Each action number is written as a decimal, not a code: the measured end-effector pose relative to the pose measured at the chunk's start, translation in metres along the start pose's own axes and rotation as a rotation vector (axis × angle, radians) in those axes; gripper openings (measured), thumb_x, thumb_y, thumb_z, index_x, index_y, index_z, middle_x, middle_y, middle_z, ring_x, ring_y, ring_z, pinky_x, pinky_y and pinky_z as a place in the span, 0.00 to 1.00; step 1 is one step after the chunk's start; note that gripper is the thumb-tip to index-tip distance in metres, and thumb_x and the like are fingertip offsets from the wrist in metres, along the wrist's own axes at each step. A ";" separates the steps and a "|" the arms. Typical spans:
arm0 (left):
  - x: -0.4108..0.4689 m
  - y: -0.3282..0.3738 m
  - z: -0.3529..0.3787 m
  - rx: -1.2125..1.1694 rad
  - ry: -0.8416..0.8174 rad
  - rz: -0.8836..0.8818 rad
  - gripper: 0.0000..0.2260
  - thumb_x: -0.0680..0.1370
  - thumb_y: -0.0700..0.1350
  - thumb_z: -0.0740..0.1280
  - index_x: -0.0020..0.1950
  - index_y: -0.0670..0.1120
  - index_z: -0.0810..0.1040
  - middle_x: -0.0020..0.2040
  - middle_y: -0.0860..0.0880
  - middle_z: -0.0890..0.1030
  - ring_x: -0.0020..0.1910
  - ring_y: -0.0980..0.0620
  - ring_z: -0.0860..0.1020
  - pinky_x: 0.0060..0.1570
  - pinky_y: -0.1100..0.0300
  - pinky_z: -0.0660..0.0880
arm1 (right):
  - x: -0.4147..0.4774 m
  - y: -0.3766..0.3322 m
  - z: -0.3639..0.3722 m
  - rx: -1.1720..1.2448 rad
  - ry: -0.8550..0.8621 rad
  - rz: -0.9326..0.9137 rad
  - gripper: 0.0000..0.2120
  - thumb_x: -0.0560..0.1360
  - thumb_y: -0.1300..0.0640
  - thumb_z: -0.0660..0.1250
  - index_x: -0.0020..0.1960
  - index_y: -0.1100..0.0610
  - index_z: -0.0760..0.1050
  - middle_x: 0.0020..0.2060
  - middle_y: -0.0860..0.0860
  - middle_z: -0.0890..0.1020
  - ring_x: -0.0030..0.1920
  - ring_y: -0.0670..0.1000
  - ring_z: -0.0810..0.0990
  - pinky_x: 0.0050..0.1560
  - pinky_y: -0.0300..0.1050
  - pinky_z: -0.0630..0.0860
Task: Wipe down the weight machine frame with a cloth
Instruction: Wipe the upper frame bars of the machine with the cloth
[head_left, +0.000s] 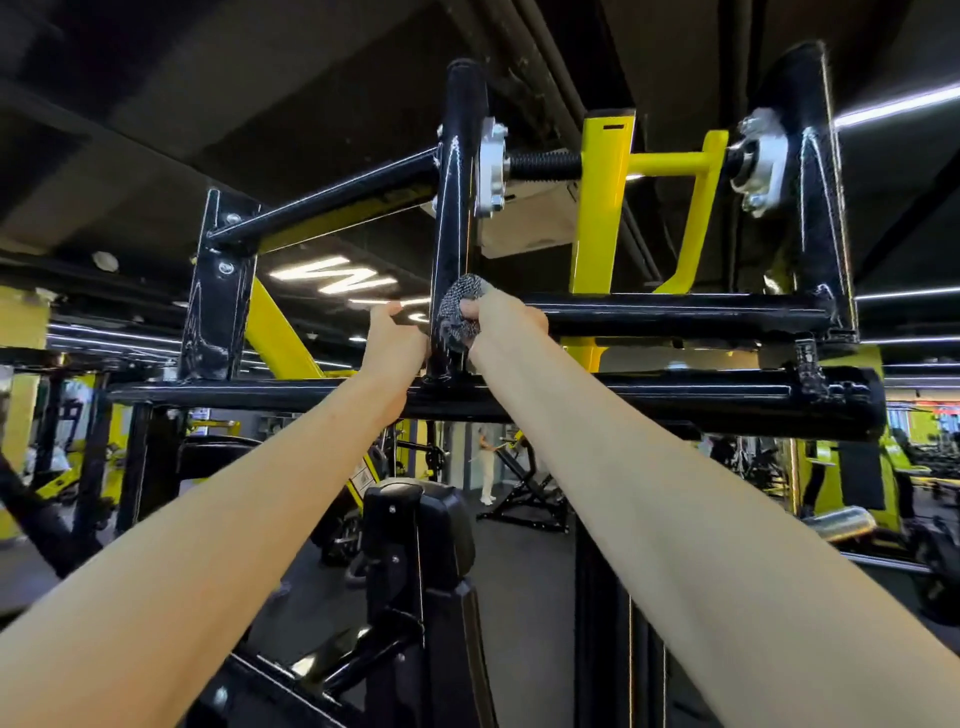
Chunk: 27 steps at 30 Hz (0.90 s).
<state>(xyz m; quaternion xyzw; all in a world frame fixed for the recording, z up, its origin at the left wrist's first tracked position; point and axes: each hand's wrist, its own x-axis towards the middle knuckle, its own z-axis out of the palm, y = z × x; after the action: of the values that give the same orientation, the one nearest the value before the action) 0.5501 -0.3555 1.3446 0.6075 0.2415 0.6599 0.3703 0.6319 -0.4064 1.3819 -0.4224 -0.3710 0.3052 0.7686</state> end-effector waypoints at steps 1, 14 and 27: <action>-0.001 -0.001 -0.002 -0.034 0.016 -0.012 0.27 0.78 0.33 0.59 0.76 0.46 0.58 0.62 0.43 0.73 0.57 0.51 0.72 0.53 0.59 0.62 | 0.001 -0.001 0.004 0.051 0.057 0.013 0.22 0.71 0.65 0.73 0.61 0.63 0.69 0.54 0.56 0.78 0.55 0.56 0.79 0.51 0.45 0.80; 0.004 -0.002 -0.111 -0.398 -0.210 -0.218 0.23 0.79 0.62 0.58 0.62 0.46 0.75 0.55 0.46 0.81 0.56 0.47 0.78 0.55 0.50 0.72 | -0.067 0.041 0.105 -0.013 -0.212 -0.111 0.15 0.76 0.71 0.63 0.62 0.63 0.75 0.52 0.61 0.80 0.52 0.60 0.79 0.60 0.58 0.75; 0.077 -0.008 -0.203 -0.157 -0.233 -0.104 0.08 0.76 0.40 0.70 0.54 0.44 0.75 0.48 0.47 0.79 0.42 0.51 0.78 0.37 0.59 0.76 | -0.050 0.038 0.155 -0.828 0.253 -0.382 0.13 0.76 0.65 0.61 0.59 0.62 0.75 0.55 0.58 0.77 0.51 0.55 0.75 0.44 0.44 0.72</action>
<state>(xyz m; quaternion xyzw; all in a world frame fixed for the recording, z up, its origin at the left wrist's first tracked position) 0.3535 -0.2644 1.3570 0.6358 0.1757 0.5817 0.4760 0.4707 -0.3625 1.3899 -0.6514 -0.4361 -0.0691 0.6170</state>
